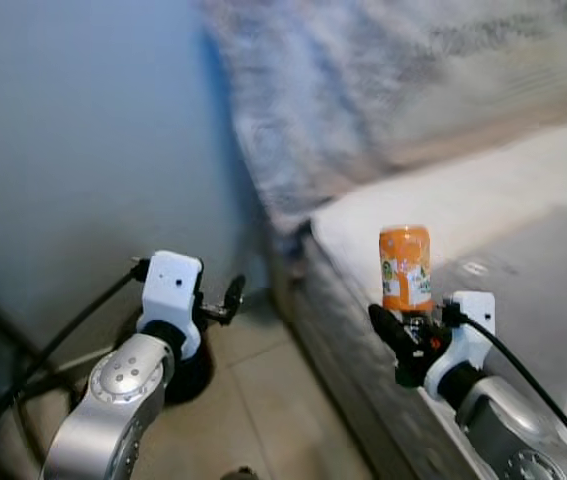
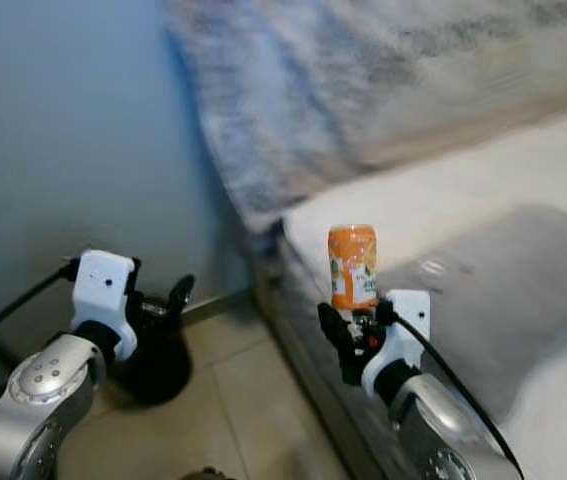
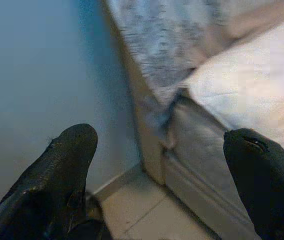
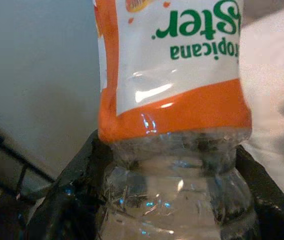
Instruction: Clean up the room
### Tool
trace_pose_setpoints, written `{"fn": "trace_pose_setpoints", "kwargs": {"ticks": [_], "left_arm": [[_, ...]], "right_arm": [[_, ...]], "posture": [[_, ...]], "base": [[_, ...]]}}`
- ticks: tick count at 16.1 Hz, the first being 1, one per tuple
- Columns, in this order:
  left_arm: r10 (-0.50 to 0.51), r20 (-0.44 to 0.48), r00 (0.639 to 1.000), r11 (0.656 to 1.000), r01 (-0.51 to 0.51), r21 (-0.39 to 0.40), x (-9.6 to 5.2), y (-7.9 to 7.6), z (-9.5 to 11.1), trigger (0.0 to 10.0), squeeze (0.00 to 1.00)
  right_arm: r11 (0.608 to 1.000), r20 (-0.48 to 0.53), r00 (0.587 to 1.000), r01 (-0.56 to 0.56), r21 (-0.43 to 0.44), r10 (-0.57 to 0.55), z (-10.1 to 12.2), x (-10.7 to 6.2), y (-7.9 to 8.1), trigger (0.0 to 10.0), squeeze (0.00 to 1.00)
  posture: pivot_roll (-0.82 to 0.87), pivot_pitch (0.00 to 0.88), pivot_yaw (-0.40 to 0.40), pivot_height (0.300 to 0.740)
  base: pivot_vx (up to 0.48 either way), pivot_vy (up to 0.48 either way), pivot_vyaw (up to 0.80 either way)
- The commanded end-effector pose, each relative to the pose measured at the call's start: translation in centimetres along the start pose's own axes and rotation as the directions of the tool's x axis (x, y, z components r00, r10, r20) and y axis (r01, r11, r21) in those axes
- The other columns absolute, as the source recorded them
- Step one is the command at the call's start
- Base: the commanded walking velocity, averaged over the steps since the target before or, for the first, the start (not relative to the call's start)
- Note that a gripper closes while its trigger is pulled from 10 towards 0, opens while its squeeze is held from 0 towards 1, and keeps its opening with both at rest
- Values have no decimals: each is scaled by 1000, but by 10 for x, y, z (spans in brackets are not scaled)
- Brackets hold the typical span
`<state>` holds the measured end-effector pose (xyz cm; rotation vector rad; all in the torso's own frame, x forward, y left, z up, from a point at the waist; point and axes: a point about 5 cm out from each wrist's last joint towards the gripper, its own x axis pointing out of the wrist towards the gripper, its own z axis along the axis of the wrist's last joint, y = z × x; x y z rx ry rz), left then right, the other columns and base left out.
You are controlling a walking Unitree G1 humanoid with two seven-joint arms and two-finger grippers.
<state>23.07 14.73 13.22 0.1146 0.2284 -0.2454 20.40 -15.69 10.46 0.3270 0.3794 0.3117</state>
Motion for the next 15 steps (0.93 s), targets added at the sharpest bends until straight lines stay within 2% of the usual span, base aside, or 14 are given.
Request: {"fn": "trace_pose_setpoints", "kwargs": {"ticks": [1, 4, 6, 10, 14, 15], "left_arm": [[18, 0, 1000, 1000, -18, 6, 0, 3, -1, 10000, 0], [22, 12, 1000, 1000, -22, -10, -1, 3, -1, 10000, 0], [25, 12, 1000, 1000, -25, -13, -2, 3, -2, 10000, 0], [51, 9, 999, 999, -50, -18, -2, 10, -3, 10000, 0], [56, 20, 998, 998, -55, -40, -3, 10, -1, 10000, 0], [60, 20, 998, 997, -59, -42, -3, 10, -1, 10000, 0]], "right_arm": [[1000, -3, 1000, -11, 1, 11, 1, 3, -1, 10000, 0], [998, -26, 998, -59, -24, 59, 1, 10, 2, 10000, 0], [998, -29, 998, -55, -28, 54, 1, 15, 0, 10000, 0], [999, -18, 999, -47, -18, 47, 2, 21, -2, 10000, 0], [995, -26, 996, -81, -53, 80, 2, 23, 2, 10000, 0], [994, -33, 995, -92, -66, 90, 1, 23, 3, 10000, 0]], "posture": [[-11, 0, 31, 740], [7, 0, 9, 740], [20, 0, -2, 740], [33, 0, -7, 740], [35, 0, -3, 740], [36, 0, -5, 740]], "base": [[0, 0, 800], [0, 0, 800], [257, 0, 800], [293, 0, 0], [316, 0, 0], [319, 0, 800]]}}
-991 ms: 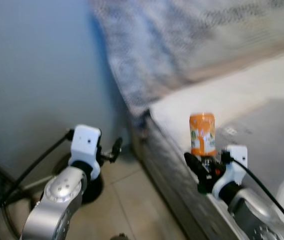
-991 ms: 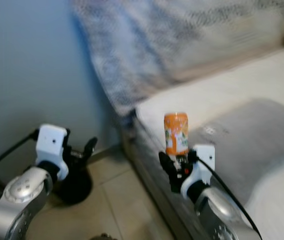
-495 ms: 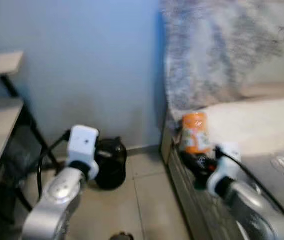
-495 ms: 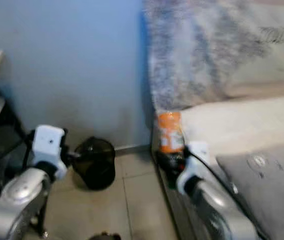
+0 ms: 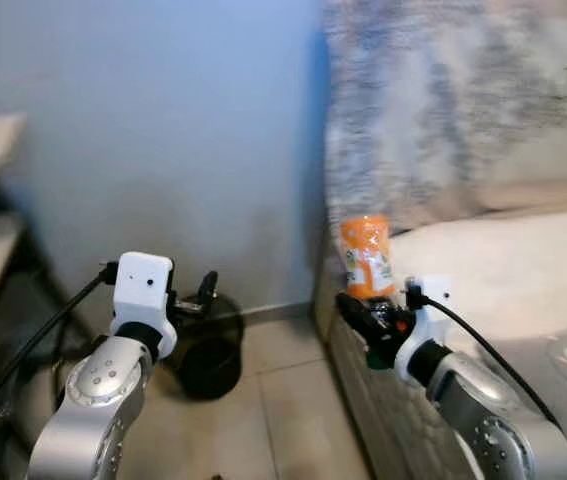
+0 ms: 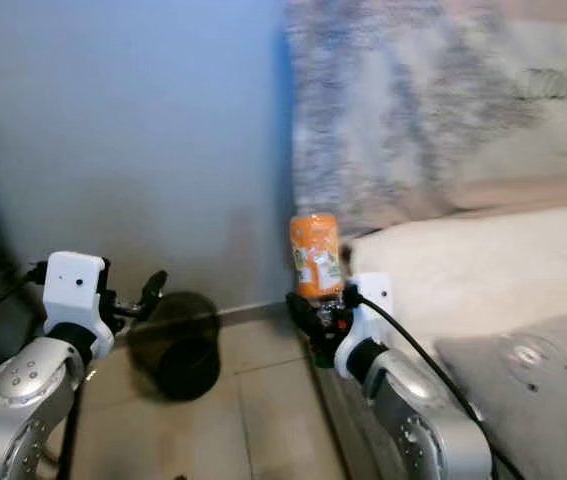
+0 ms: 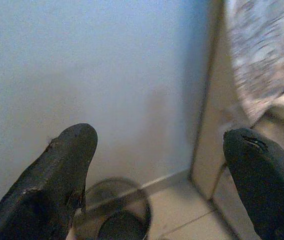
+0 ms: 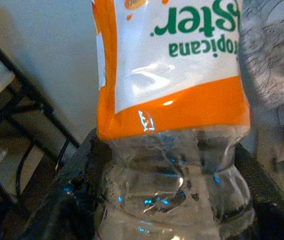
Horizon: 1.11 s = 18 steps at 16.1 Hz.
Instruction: Clean up the room
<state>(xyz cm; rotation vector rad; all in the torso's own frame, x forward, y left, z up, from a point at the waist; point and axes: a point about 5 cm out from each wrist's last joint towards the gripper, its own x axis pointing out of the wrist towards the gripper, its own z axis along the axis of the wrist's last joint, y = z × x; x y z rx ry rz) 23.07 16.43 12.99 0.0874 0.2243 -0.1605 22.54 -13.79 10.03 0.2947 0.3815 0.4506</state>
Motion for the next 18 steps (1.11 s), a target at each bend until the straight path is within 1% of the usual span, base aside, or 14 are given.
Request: {"fn": "trace_pose_setpoints", "kwargs": {"ticks": [1, 6, 11, 18], "left_arm": [[-21, 16, 1000, 1000, 21, -5, 0, -6, 4, 10000, 0], [-20, 10, 1000, 1000, 20, -3, -3, -7, 2, 10000, 0], [-32, -2, 999, 999, 32, 5, -7, -9, -2, 10000, 0], [-66, -23, 998, 998, 67, 14, -13, -12, -7, 10000, 0]], "right_arm": [[999, -5, 1000, 29, -24, -29, 0, -4, -7, 10000, 0], [999, -16, 1000, 24, -23, -24, -3, -4, -10, 10000, 0], [999, -25, 999, 37, -4, -37, -8, -4, -11, 10000, 0], [998, -38, 998, 59, 15, -58, -16, -9, -12, 10000, 0]], "posture": [[38, 0, -6, 740], [52, 0, -15, 740], [66, 0, -21, 740], [56, 0, -8, 740]], "base": [[322, 0, 800], [323, 0, 756], [323, 0, 0], [326, 0, 0]]}}
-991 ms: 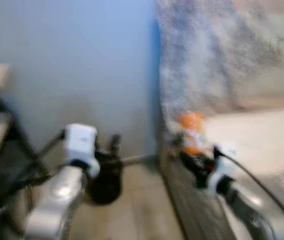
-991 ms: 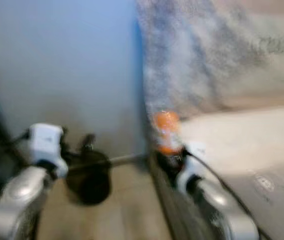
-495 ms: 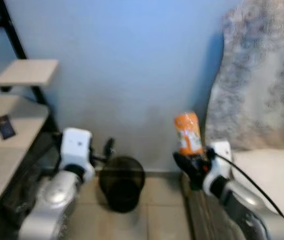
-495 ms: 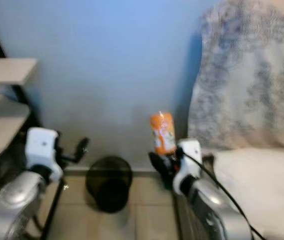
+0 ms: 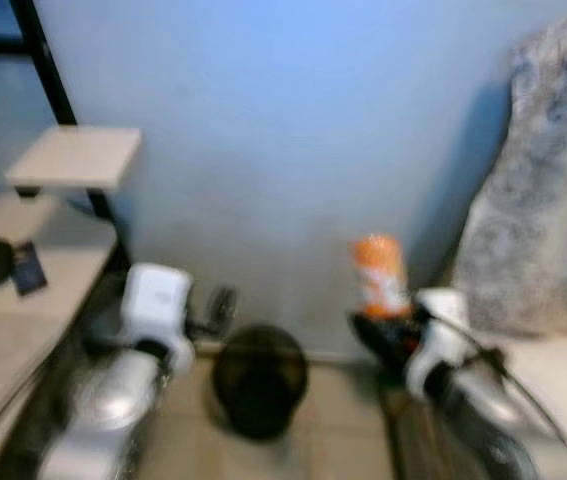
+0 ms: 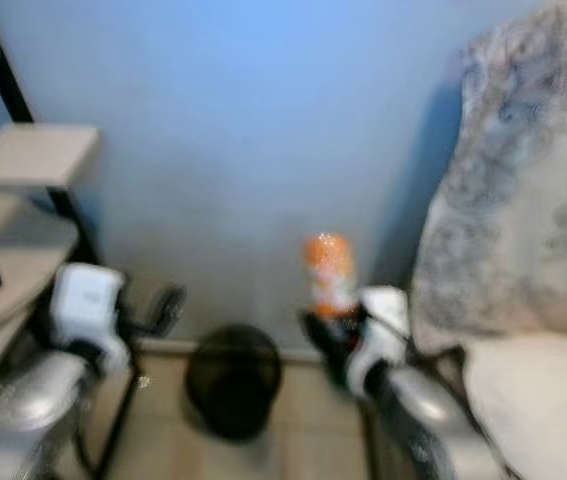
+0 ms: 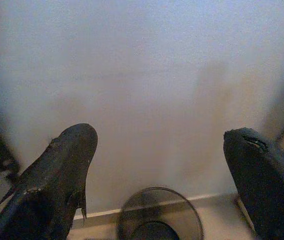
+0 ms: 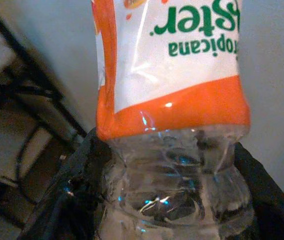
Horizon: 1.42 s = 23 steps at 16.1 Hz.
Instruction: Clean up the room
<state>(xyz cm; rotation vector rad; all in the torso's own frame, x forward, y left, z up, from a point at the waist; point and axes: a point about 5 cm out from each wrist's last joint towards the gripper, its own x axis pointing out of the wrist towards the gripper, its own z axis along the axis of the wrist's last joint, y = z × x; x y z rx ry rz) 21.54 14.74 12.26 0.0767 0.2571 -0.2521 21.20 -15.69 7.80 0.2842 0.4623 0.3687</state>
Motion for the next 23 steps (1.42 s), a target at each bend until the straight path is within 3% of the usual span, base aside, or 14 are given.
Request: {"fn": "trace_pose_setpoints", "kwargs": {"ticks": [1, 11, 16, 20, 23], "left_arm": [[25, 3, 1000, 1000, -25, 19, -4, 8, 2, 10000, 0], [13, -4, 1000, 1000, -13, 8, -3, 5, 0, 10000, 0], [18, -11, 1000, 1000, -17, 24, -6, 5, 0, 10000, 0], [-21, -54, 998, 999, 24, 48, -9, 6, -6, 10000, 0], [-33, -98, 995, 996, 41, 82, -8, 17, -11, 10000, 0]], "right_arm": [[1000, 24, 999, -26, -10, 27, 5, 3, 8, 10000, 0], [999, 20, 999, 32, 39, -32, -1, -3, 3, 10000, 0], [999, -13, 999, 35, -2, -35, 2, -2, -9, 10000, 0], [997, -54, 998, 22, -69, -25, 2, 3, -17, 10000, 0], [994, -76, 997, 3, -106, -11, 4, 10, -20, 10000, 0]], "posture": [[50, 0, -5, 740], [47, 0, -5, 740], [64, 0, -15, 740], [61, 0, -14, 740], [64, 0, -15, 740]], "base": [[326, 0, 0], [325, 0, 0], [322, 0, 0], [0, 0, 0], [0, 0, 0]]}}
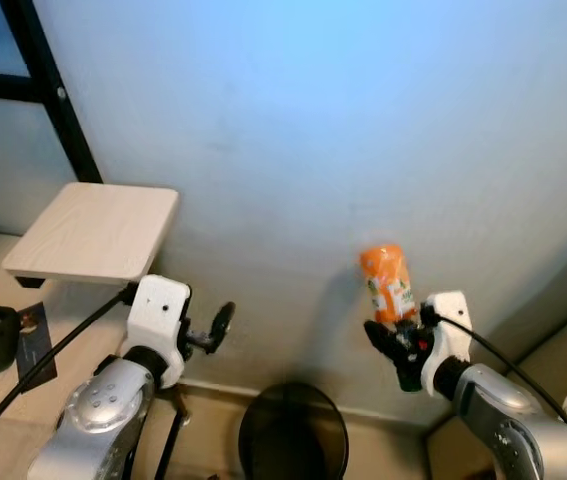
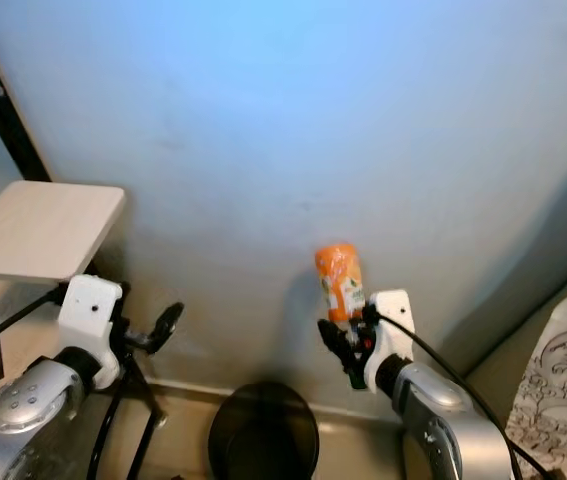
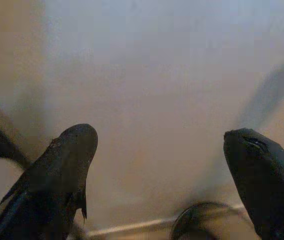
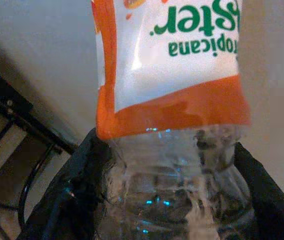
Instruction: Clean up the room
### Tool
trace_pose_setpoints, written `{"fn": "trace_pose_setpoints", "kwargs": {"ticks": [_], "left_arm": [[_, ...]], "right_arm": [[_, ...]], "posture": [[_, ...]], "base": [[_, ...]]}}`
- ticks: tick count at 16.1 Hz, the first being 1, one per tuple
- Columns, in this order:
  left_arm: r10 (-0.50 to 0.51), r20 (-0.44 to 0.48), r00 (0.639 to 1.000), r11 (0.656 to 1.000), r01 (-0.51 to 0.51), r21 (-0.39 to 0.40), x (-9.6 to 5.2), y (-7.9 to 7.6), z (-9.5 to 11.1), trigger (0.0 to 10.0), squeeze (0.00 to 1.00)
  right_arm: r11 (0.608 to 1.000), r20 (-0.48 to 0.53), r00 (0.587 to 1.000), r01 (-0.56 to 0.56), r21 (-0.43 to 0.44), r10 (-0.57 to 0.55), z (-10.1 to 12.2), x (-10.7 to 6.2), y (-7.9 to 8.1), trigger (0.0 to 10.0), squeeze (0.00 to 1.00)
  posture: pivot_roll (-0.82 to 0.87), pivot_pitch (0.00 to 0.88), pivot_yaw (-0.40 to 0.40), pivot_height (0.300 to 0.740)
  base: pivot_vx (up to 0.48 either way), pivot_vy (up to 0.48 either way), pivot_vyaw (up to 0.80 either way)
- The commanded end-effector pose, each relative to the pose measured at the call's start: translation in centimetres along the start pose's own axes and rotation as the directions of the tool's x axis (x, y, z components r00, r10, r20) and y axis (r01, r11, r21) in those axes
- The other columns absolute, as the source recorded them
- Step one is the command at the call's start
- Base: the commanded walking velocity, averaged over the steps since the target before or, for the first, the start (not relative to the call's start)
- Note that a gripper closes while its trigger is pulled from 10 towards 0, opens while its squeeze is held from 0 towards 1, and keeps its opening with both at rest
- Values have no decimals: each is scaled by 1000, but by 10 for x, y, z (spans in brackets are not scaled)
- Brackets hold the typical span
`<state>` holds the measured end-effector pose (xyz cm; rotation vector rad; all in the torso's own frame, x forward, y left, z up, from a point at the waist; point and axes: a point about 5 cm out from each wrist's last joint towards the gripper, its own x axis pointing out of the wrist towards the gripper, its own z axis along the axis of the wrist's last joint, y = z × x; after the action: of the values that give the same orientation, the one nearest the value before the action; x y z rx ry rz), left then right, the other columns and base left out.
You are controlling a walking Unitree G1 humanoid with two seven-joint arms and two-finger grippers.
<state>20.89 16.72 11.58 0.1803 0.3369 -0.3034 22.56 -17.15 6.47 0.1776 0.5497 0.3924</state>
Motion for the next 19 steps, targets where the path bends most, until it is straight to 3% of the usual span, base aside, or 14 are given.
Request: {"fn": "trace_pose_setpoints", "kwargs": {"ticks": [1, 4, 7, 10, 12, 13, 19], "left_arm": [[-34, -6, 999, 999, 34, 20, 1, 1, 0, 10000, 0], [-174, -17, 985, 981, 174, 82, 5, -2, 2, 10000, 0], [-284, -38, 958, 955, 286, 84, 8, -7, 0, 10000, 0], [-454, -110, 884, 872, 466, 148, 8, -11, -4, 10000, 0], [-483, -138, 865, 844, 501, 188, 10, -10, -6, 10000, 0], [-521, -184, 833, 805, 552, 218, 10, -12, -11, 10000, 0], [-625, -249, 740, 706, 671, 225, 3, -23, -18, 10000, 0]], "right_arm": [[999, 13, 1000, -21, -34, 21, 6, 4, 0, 10000, 0], [992, -77, 995, -73, -107, 65, -1, 17, -2, 10000, 0], [977, -167, 983, -107, -186, 76, -11, 34, -3, 10000, 0], [940, -348, 936, -168, -298, 56, -33, 70, 2, 10000, 0], [930, -397, 916, -198, -311, 63, -42, 79, 8, 10000, 0], [923, -441, 895, -224, -312, 68, -54, 86, 16, 10000, 0], [919, -497, 867, -165, -358, -39, -84, 94, 26, 10000, 0]], "posture": [[66, 0, -18, 740], [64, 0, -17, 740], [46, 0, -6, 740], [48, 0, -17, 740], [53, 0, -17, 740], [58, 0, -15, 740], [82, 0, -16, 740]], "base": [[0, 0, 0], [0, 0, 0], [0, 0, 0], [0, 0, 0], [0, 0, 0], [0, 0, 0], [0, 0, 0]]}}
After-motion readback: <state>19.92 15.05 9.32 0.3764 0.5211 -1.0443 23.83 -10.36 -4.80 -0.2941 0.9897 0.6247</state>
